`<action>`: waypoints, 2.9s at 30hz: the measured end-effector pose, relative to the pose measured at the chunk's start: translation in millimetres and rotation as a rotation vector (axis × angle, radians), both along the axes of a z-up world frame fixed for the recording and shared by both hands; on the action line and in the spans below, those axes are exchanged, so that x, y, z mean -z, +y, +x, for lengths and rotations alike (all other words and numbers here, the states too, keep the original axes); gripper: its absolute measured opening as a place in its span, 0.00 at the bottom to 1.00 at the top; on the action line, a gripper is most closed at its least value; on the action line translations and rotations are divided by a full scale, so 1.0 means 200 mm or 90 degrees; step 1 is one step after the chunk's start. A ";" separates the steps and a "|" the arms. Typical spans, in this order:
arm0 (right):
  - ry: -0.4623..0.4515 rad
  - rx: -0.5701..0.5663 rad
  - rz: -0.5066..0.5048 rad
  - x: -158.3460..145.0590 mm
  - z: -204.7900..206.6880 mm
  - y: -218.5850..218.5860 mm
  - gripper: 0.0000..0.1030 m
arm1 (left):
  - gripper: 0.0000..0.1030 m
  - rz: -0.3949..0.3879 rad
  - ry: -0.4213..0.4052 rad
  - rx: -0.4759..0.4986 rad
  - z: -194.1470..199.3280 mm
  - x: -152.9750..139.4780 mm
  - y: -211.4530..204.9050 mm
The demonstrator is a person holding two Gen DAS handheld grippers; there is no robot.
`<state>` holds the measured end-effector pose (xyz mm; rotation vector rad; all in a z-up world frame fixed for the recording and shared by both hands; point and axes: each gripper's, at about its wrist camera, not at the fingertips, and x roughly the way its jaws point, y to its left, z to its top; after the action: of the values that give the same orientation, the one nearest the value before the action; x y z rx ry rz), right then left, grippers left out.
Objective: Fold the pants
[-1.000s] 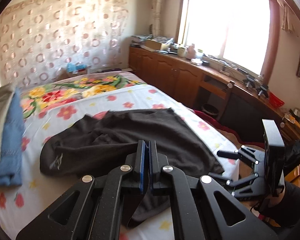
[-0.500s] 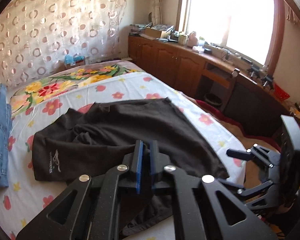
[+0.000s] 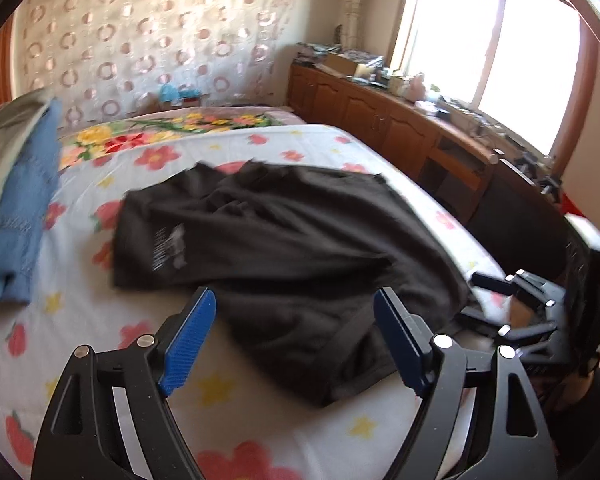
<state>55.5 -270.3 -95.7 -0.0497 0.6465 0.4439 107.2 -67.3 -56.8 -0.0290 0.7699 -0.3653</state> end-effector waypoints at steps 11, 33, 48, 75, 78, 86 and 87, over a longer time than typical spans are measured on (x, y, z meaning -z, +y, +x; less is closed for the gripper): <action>-0.015 -0.050 0.019 -0.11 0.11 0.15 0.47 | 0.80 0.034 0.013 -0.069 -0.07 0.15 0.22; 0.030 -0.128 0.059 -0.14 0.27 0.29 0.05 | 0.82 0.094 0.031 -0.075 -0.10 0.26 0.23; -0.066 -0.091 0.070 -0.27 0.01 0.10 0.05 | 0.83 0.045 0.005 -0.084 -0.11 0.11 0.24; -0.036 0.018 0.062 -0.23 -0.25 -0.09 0.05 | 0.83 0.055 -0.021 0.030 -0.03 0.03 -0.20; -0.011 0.025 0.056 -0.19 -0.24 -0.08 0.05 | 0.83 0.061 -0.013 0.033 -0.02 0.07 -0.22; 0.026 0.026 0.057 -0.20 -0.22 -0.06 0.05 | 0.83 0.082 0.005 0.035 -0.02 0.14 -0.26; 0.029 0.027 0.058 -0.21 -0.22 -0.07 0.05 | 0.83 0.087 0.008 0.034 -0.02 0.15 -0.26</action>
<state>11.4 -283.6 -54.5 0.0601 0.6706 0.4345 103.8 -118.9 -87.3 0.1179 0.8075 -0.3627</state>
